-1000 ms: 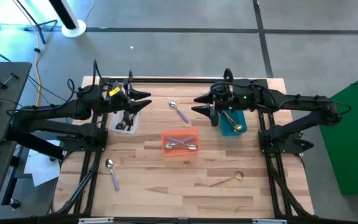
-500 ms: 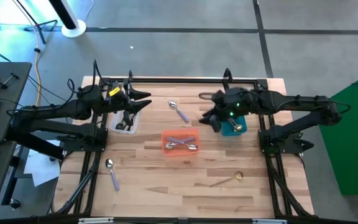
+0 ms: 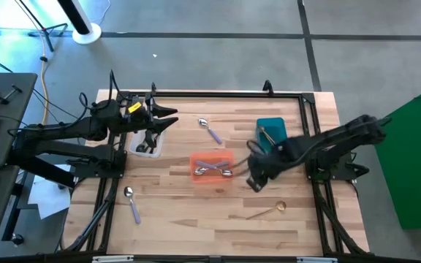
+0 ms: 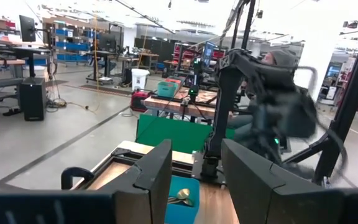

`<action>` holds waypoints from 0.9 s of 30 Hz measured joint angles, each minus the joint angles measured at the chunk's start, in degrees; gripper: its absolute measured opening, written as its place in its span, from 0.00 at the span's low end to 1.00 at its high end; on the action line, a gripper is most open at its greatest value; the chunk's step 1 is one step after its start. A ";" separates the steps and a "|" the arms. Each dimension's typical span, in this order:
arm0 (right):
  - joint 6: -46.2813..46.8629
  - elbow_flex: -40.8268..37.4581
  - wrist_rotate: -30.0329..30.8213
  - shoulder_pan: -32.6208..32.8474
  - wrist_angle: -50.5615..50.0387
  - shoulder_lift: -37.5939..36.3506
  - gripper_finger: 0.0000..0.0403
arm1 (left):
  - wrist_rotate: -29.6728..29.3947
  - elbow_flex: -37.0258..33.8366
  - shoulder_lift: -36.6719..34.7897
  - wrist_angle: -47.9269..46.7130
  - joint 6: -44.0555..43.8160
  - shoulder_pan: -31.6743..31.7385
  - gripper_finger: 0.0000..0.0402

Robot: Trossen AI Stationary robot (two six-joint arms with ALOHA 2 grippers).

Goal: Sort silverware by color (type)
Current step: Put the gold spoon into the blue bin

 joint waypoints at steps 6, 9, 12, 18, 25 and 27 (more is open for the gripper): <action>-1.10 -0.02 -5.07 6.69 -6.46 7.55 0.49 | 0.00 0.00 0.00 0.00 0.93 0.00 0.33; -5.40 -0.02 -7.51 8.55 -6.04 9.22 0.49 | 0.00 0.00 0.00 -0.02 1.53 0.00 0.33; -9.26 -0.02 -7.28 9.77 -4.93 9.71 0.49 | 0.00 0.00 0.00 -0.02 1.50 0.00 0.33; -13.84 -9.86 -10.85 12.67 1.76 6.61 0.49 | 0.00 0.00 0.00 -0.04 1.50 0.00 0.33; -19.33 -21.70 -9.12 16.33 21.24 2.38 0.49 | 0.00 0.00 0.00 0.08 1.50 0.00 0.33; -21.06 -22.97 -8.94 17.09 22.01 2.71 0.49 | 0.00 0.00 0.00 0.30 1.50 0.00 0.33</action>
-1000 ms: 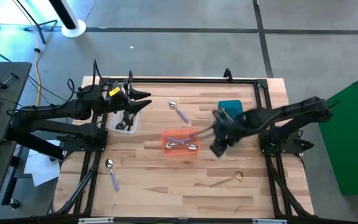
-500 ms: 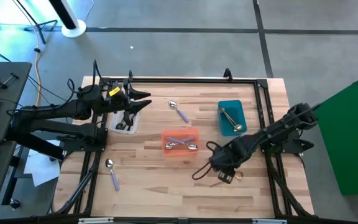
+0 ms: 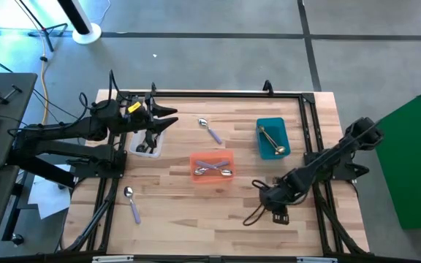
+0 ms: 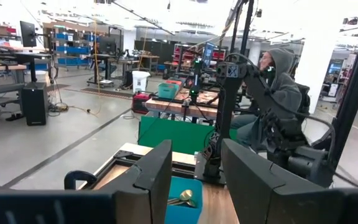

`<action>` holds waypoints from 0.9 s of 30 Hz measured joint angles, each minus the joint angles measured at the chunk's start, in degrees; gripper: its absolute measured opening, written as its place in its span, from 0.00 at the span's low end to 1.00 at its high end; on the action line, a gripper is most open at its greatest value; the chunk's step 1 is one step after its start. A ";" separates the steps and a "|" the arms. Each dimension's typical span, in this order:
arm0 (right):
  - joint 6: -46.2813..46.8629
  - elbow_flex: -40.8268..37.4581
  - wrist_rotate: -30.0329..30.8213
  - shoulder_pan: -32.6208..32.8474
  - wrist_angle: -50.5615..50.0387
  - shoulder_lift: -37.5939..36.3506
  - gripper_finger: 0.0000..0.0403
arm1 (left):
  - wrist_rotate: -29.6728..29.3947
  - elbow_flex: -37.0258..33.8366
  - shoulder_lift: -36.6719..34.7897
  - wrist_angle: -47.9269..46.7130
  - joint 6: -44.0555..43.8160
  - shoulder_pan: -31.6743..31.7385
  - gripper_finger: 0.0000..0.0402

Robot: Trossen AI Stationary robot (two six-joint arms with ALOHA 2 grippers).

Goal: Sort silverware by color (type)
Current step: Put the gold spoon into the blue bin

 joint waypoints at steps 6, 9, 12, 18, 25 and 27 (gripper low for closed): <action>-3.00 -1.53 3.21 1.96 1.76 1.96 0.49 | -0.63 0.00 0.00 0.14 -0.02 0.00 0.33; -4.60 -1.53 5.11 2.69 3.57 3.71 0.49 | -2.27 0.00 0.00 0.17 -0.02 0.00 0.33; -5.90 -1.50 5.18 3.42 5.96 5.70 0.47 | -3.34 0.00 0.00 0.17 -0.15 0.00 0.33; -5.42 -1.12 8.47 4.14 5.02 8.97 0.36 | -3.48 0.00 0.00 0.19 -0.17 0.00 0.33; -4.39 -1.23 10.79 4.32 4.79 9.44 0.24 | -3.48 0.00 0.00 0.19 -0.20 0.00 0.33; -4.31 -1.27 11.35 4.74 4.87 9.53 0.23 | -3.48 0.00 0.00 0.19 -0.22 0.00 0.33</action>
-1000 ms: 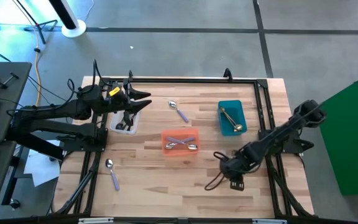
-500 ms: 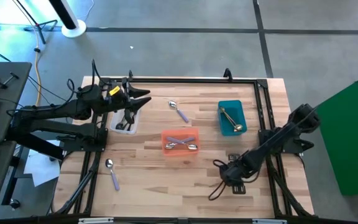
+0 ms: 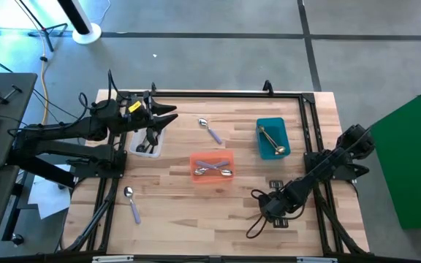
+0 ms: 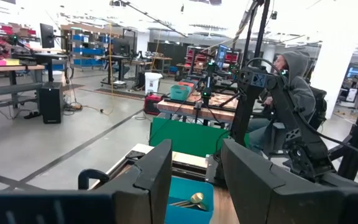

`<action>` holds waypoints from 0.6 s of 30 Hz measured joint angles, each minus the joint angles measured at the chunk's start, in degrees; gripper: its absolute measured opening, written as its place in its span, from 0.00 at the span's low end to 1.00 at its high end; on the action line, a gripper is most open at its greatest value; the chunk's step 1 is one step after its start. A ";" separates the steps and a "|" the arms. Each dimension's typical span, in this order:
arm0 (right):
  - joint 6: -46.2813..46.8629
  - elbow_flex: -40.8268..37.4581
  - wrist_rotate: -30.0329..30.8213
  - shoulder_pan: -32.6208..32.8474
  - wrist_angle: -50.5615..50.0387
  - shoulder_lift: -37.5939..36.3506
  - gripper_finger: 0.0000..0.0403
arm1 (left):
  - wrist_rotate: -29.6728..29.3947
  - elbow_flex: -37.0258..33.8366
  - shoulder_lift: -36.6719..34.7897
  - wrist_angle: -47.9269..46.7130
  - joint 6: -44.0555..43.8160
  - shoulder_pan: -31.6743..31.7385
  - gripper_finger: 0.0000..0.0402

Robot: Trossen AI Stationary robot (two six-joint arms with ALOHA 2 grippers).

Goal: Sort silverware by color (type)
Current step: Put the gold spoon into the blue bin

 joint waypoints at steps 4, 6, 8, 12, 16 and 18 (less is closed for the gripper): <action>0.31 0.02 0.31 0.13 -0.34 0.88 0.23 | 0.02 0.00 0.00 -0.02 0.04 0.00 0.33; 2.01 0.17 0.63 0.13 -0.93 1.56 0.22 | 0.02 0.01 0.02 -0.04 0.02 0.00 0.33; 4.89 0.24 1.14 0.10 -1.14 1.95 0.22 | 0.02 0.00 0.01 -0.04 0.07 0.00 0.33; 7.78 0.24 2.23 0.04 -1.08 2.02 0.22 | 0.02 0.00 0.02 -0.04 0.07 0.00 0.33; 7.48 0.24 2.10 0.11 -1.06 2.02 0.22 | 0.02 0.00 0.02 -0.07 0.11 0.01 0.33; 7.75 0.24 1.99 0.11 -1.06 2.02 0.21 | 0.04 0.02 0.02 -0.07 0.11 0.01 0.33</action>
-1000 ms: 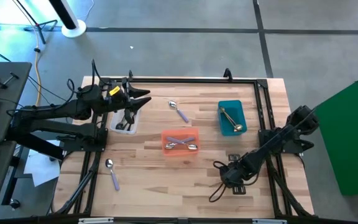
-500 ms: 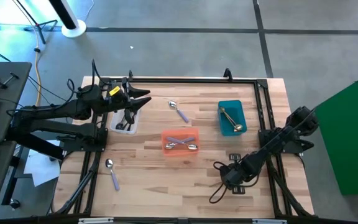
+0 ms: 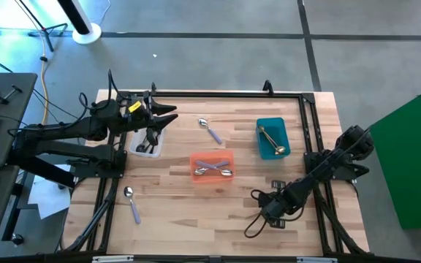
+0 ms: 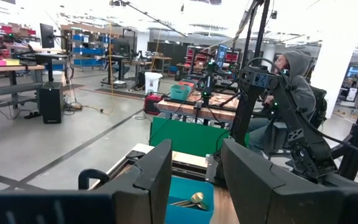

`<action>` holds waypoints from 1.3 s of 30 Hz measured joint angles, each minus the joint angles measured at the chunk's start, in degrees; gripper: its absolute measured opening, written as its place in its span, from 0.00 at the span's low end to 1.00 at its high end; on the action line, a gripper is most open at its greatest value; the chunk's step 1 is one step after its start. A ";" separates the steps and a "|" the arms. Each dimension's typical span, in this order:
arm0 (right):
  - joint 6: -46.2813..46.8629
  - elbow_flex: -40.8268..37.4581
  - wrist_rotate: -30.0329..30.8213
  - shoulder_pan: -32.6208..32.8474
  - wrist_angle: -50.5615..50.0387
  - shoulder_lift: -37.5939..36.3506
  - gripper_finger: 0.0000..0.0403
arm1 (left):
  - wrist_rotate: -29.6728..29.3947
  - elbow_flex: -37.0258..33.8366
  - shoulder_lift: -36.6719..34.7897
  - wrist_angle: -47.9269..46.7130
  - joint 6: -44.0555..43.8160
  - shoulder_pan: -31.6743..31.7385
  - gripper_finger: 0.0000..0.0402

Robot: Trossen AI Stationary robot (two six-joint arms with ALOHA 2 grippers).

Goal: Sort silverware by color (type)
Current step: Put the gold spoon into the blue bin

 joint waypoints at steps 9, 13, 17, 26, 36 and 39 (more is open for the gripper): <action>1.71 0.34 -0.58 -0.17 -1.15 -0.15 0.02 | 0.01 -0.02 0.00 0.00 0.00 0.02 0.33; 1.10 1.07 -0.46 -0.41 -2.83 -0.80 0.01 | 0.01 -0.02 0.00 0.01 -0.04 -0.01 0.33; 1.32 1.07 -1.07 -0.59 -2.87 -0.94 0.01 | 0.03 -0.02 0.00 0.00 0.00 -0.01 0.33; 1.55 1.14 -1.31 -0.61 -2.69 -1.14 0.00 | 0.03 -0.02 0.13 0.00 0.01 0.00 0.33; 0.30 0.85 -1.33 -1.07 -1.47 -5.21 0.00 | 0.05 -0.02 0.13 0.00 0.00 -0.01 0.33; -1.29 0.90 -1.92 -2.32 -0.44 -8.37 0.00 | 0.04 -0.02 0.13 0.02 -0.03 0.01 0.33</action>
